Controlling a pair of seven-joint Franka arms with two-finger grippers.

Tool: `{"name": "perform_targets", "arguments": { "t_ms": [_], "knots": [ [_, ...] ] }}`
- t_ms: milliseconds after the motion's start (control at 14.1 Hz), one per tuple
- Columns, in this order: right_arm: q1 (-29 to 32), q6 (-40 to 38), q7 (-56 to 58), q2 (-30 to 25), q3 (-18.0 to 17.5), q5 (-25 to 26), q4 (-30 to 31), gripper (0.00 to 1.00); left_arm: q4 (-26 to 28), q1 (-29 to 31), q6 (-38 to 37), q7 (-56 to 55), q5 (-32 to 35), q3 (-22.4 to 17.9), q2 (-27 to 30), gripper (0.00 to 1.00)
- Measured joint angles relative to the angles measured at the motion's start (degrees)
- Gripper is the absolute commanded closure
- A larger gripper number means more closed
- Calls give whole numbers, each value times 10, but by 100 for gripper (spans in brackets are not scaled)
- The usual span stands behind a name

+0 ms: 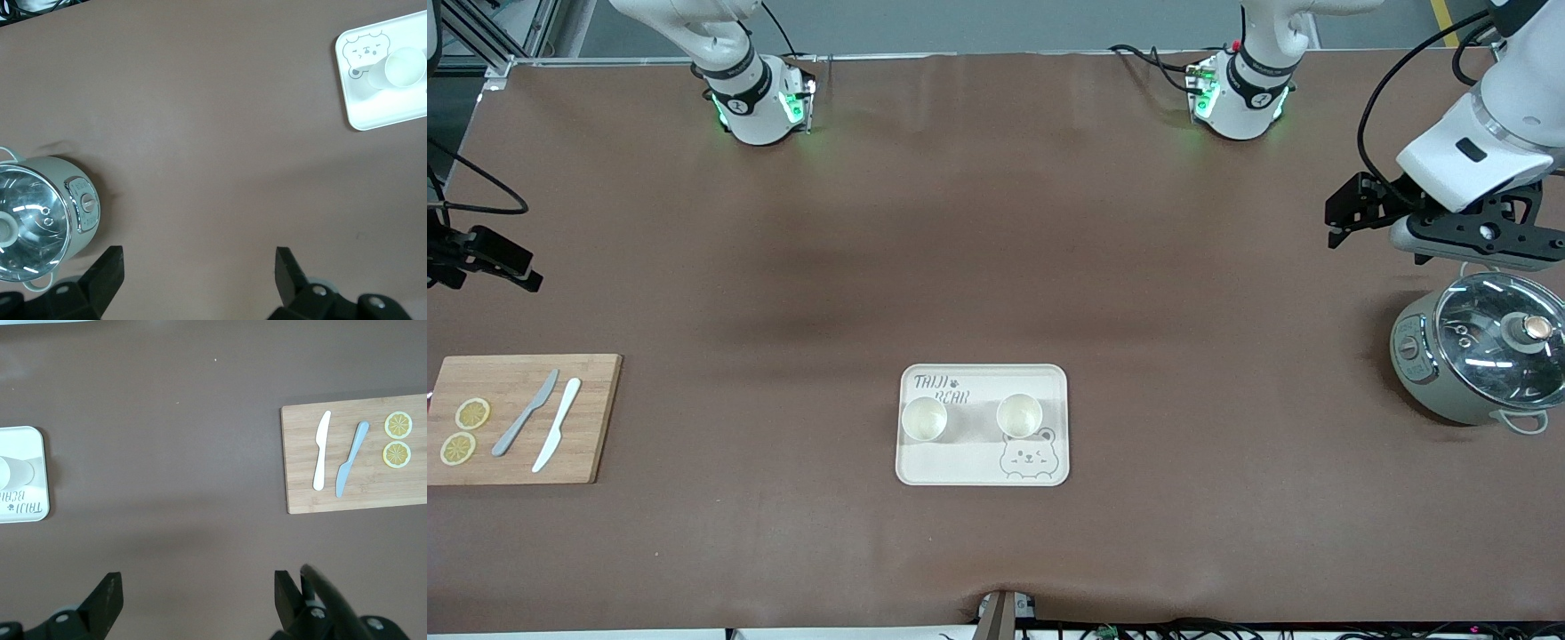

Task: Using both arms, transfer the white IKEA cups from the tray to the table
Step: 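Move the left gripper toward the cups on the white tray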

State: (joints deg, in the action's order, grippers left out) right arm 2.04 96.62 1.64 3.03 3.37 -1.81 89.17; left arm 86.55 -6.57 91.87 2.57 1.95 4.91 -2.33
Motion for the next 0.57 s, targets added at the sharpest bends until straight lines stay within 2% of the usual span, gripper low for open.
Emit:
{"name": "perform_targets", "arguments": {
  "t_ms": [354,566],
  "knots": [
    [0,3,0,0,0,0,0,0,0,-1,1,0,0,1,-1,0],
    [0,3,0,0,0,0,0,0,5,-2,0,-13,0,23,-12,0]
  ]
}}
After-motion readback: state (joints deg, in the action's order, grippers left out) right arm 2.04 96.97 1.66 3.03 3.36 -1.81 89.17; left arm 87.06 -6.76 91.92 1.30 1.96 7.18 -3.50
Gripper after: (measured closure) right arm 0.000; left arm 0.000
